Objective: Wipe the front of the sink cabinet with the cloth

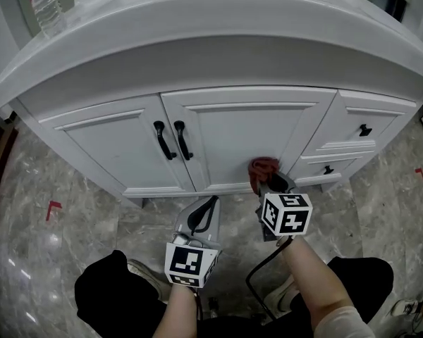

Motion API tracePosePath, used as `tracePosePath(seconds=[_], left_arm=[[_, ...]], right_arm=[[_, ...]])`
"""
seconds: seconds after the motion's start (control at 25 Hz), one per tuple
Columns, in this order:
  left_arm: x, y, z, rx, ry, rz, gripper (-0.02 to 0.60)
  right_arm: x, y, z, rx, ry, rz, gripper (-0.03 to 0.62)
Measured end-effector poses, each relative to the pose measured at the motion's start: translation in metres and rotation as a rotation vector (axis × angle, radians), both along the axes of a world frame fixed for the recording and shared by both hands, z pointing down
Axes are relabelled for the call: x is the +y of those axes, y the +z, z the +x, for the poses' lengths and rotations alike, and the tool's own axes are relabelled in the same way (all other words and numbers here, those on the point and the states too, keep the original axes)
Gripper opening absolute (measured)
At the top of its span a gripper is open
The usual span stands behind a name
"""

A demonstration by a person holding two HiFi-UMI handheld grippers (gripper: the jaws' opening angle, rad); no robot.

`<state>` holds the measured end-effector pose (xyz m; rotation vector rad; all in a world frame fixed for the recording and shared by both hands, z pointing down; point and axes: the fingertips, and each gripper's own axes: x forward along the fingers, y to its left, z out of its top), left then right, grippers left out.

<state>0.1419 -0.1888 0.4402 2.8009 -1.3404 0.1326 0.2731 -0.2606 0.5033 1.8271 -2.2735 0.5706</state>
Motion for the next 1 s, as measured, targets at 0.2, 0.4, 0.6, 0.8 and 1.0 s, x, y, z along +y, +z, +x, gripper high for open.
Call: tracePosePath(seconds=[0.2,0.4,0.6,0.8,1.0], left_arm=[[0.004,0.003,0.025,0.012,0.031,-0.008,0.000],[0.009,0.004,0.038,0.009,0.041,-0.015,0.000],[0.010,0.012,0.032,0.011,0.026,-0.031,0.000],[0.013,0.024,0.024,-0.085,0.056,-0.007,0.000],[0.005,0.035,-0.017,-0.061,-0.035,-0.042,0.000]], right_arm=[[0.005,-0.002,0.042,0.019,0.065,-0.006,0.089],[0.013,-0.002,0.060,0.036,0.084,-0.010,0.091],[0.020,0.007,0.084,0.008,0.152,-0.038,0.089],[0.022,0.017,0.059,-0.027,0.111,-0.048,0.089],[0.014,0.040,-0.024,-0.024,-0.063,-0.064,0.089]])
